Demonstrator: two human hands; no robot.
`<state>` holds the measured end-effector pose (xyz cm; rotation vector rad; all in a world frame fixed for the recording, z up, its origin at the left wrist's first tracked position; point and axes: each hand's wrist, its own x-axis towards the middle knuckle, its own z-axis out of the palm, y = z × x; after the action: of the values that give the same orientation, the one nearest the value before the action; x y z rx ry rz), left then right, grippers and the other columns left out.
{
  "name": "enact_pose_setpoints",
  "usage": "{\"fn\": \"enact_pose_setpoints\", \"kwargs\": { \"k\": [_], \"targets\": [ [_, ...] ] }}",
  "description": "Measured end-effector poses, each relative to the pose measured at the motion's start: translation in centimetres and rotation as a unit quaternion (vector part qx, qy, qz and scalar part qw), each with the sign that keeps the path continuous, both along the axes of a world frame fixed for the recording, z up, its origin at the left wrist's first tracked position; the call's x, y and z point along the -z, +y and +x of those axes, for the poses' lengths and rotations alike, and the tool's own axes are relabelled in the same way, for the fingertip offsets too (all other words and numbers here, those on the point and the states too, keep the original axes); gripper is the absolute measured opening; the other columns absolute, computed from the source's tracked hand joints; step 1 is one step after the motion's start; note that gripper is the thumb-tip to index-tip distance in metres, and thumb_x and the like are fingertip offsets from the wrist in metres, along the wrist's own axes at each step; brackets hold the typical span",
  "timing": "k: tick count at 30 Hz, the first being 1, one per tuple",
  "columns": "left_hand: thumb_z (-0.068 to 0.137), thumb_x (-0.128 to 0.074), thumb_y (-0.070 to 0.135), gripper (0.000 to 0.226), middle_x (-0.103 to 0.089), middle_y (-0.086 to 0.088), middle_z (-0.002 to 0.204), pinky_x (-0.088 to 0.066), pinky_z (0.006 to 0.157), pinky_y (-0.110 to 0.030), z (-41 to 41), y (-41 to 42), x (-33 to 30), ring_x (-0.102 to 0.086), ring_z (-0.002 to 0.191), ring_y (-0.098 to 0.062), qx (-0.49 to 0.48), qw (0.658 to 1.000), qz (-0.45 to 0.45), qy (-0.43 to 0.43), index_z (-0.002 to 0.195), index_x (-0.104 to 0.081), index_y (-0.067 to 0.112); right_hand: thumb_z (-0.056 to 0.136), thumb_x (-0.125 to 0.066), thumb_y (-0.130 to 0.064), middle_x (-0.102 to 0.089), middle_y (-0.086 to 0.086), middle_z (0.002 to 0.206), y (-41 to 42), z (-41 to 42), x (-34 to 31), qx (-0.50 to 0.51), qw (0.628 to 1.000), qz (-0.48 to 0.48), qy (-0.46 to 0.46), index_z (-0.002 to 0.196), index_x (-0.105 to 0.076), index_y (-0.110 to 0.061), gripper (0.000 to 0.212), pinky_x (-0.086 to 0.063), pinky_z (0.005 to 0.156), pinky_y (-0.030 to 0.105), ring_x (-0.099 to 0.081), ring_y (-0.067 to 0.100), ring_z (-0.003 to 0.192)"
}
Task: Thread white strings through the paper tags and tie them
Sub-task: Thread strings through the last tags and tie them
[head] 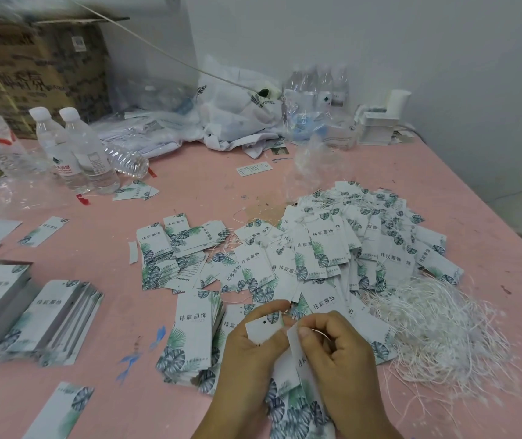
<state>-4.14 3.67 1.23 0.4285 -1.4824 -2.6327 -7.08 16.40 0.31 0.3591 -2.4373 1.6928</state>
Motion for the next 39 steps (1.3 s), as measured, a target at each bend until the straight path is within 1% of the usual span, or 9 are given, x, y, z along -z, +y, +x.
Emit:
{"fn": "enact_pose_setpoints", "kwargs": {
  "k": [6, 11, 15, 18, 21, 25, 28, 35, 39],
  "targets": [
    [0.058, -0.089, 0.027, 0.045, -0.072, -0.012, 0.078, -0.053, 0.057, -0.028, 0.0, 0.2, 0.1, -0.068, 0.066, -0.022, -0.017, 0.999, -0.047, 0.02, 0.1, -0.075, 0.021, 0.085, -0.071, -0.01, -0.065, -0.002, 0.07, 0.1, 0.0, -0.3, -0.012, 0.999, -0.031, -0.04, 0.083, -0.069, -0.037, 0.028, -0.05, 0.053, 0.036, -0.053, 0.03, 0.059],
    [0.071, -0.083, 0.025, 0.033, -0.066, -0.01, 0.07, -0.049, 0.055, -0.031, 0.0, 0.3, 0.2, -0.06, 0.06, -0.022, -0.017, 0.999, -0.044, 0.022, 0.102, -0.072, 0.022, 0.086, -0.07, -0.015, -0.069, 0.008, 0.07, 0.3, -0.2, -1.0, -0.045, 0.986, -0.088, -0.135, 0.083, -0.073, -0.031, 0.017, -0.053, 0.053, 0.036, -0.059, 0.028, 0.058],
    [0.075, -0.079, 0.026, 0.031, -0.068, -0.018, 0.08, -0.051, 0.067, -0.043, -0.2, 0.0, 0.4, -0.063, 0.069, -0.029, -0.026, 1.0, -0.009, 0.01, 0.105, -0.071, 0.023, 0.076, -0.071, -0.024, -0.058, 0.007, 0.058, 2.0, -1.8, -1.2, -0.084, 0.912, -0.259, -0.307, 0.084, -0.074, -0.013, 0.014, -0.027, 0.032, 0.016, -0.035, 0.009, 0.035],
    [0.078, -0.079, 0.027, 0.025, -0.073, -0.019, 0.083, -0.058, 0.065, -0.042, -0.4, -0.2, 0.4, -0.07, 0.072, -0.031, -0.031, 0.999, -0.006, 0.008, 0.102, -0.071, 0.025, 0.072, -0.071, -0.016, -0.052, 0.007, 0.054, 3.5, -2.9, -1.0, -0.086, 0.847, -0.344, -0.397, 0.085, -0.072, -0.004, 0.018, -0.026, 0.029, 0.013, -0.033, 0.007, 0.031],
    [0.081, -0.081, 0.026, 0.018, -0.075, -0.016, 0.096, -0.059, 0.081, -0.051, -0.7, -0.4, 0.9, -0.071, 0.09, -0.037, -0.055, 0.998, -0.041, -0.006, 0.096, -0.073, 0.029, 0.071, -0.071, -0.012, -0.048, 0.004, 0.052, 4.4, -3.6, -1.0, -0.081, 0.8, -0.4, -0.439, 0.088, -0.068, -0.002, 0.02, -0.026, 0.027, 0.014, -0.032, 0.006, 0.03],
    [0.067, -0.081, 0.045, 0.037, -0.061, -0.011, 0.134, -0.041, 0.105, -0.062, -0.7, -0.8, 1.1, -0.053, 0.127, -0.039, -0.082, 0.995, -0.056, -0.033, 0.101, -0.072, 0.034, 0.071, -0.075, -0.012, -0.042, -0.001, 0.05, 5.4, -4.0, -1.4, -0.089, 0.739, -0.465, -0.479, 0.09, -0.064, -0.006, 0.023, -0.022, 0.025, 0.014, -0.029, 0.004, 0.031],
    [0.064, -0.081, 0.048, 0.042, -0.059, -0.014, 0.136, -0.038, 0.107, -0.062, -0.8, -0.9, 1.3, -0.049, 0.131, -0.042, -0.094, 0.995, -0.032, -0.029, 0.102, -0.072, 0.035, 0.045, -0.097, -0.005, -0.038, -0.005, 0.049, 5.6, -3.9, -2.0, -0.115, 0.684, -0.524, -0.493, 0.083, -0.069, -0.007, 0.047, -0.016, 0.029, 0.015, -0.019, 0.003, 0.036],
    [0.066, -0.079, 0.055, 0.047, -0.069, -0.001, 0.123, -0.047, 0.1, -0.059, -0.5, -0.4, 1.0, -0.061, 0.12, -0.032, -0.092, 0.993, -0.078, -0.003, 0.108, -0.069, 0.036, 0.049, -0.096, -0.008, -0.038, -0.005, 0.045, 4.5, -3.0, -2.2, -0.172, 0.612, -0.63, -0.446, 0.083, -0.071, -0.01, 0.042, -0.017, 0.032, 0.014, -0.016, 0.002, 0.039],
    [0.071, -0.075, 0.049, 0.035, -0.075, -0.01, 0.087, -0.054, 0.078, -0.044, -0.2, 0.2, 1.0, -0.069, 0.081, -0.028, -0.073, 0.987, -0.143, 0.017, 0.103, -0.069, 0.038, 0.068, -0.085, -0.013, -0.041, -0.004, 0.052, 3.3, -2.6, -1.9, -0.161, 0.651, -0.622, -0.404, 0.084, -0.071, -0.008, 0.022, -0.026, 0.03, 0.016, -0.025, 0.004, 0.038]
  ]
}}
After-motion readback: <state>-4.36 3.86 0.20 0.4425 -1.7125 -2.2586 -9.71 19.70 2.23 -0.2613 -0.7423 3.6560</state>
